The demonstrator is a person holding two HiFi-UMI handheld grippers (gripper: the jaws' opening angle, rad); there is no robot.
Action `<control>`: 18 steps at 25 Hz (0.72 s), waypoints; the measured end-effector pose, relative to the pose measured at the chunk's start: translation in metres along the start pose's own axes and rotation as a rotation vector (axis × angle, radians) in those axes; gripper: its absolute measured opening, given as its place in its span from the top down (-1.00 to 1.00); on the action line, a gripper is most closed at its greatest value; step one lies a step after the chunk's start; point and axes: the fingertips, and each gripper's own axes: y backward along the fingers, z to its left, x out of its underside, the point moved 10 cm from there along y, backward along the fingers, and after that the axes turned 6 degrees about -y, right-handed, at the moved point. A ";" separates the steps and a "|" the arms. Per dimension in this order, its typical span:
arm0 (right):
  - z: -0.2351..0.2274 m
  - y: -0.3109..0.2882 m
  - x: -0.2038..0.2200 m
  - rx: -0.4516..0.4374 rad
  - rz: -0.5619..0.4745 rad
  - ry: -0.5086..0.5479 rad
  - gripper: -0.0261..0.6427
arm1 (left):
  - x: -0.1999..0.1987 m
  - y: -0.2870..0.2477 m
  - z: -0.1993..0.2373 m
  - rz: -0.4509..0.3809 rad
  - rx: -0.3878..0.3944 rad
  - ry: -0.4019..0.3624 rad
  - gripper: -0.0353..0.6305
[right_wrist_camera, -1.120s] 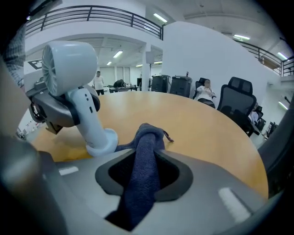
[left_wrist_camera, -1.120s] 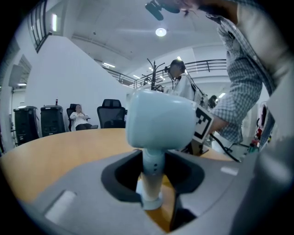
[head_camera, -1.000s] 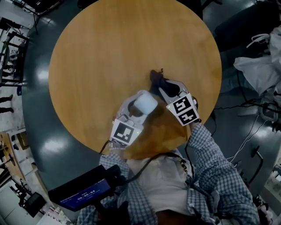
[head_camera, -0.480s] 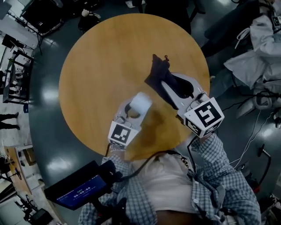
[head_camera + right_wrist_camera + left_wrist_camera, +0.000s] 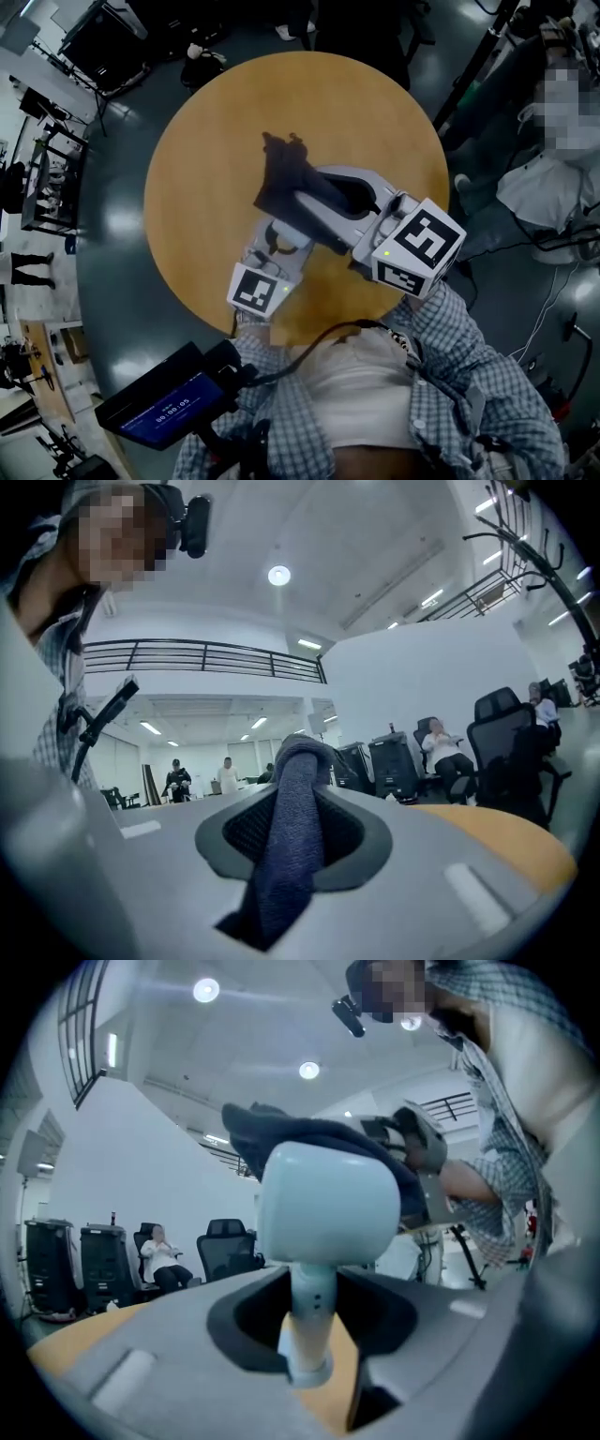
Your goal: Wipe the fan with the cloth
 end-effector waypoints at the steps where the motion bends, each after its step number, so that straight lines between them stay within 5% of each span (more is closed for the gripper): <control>1: -0.005 0.002 0.004 0.020 -0.002 -0.017 0.65 | -0.001 0.000 -0.001 -0.003 0.004 -0.006 0.48; 18: -0.079 0.022 0.125 0.285 0.245 -0.168 0.65 | -0.004 0.000 -0.002 -0.024 0.007 0.024 0.47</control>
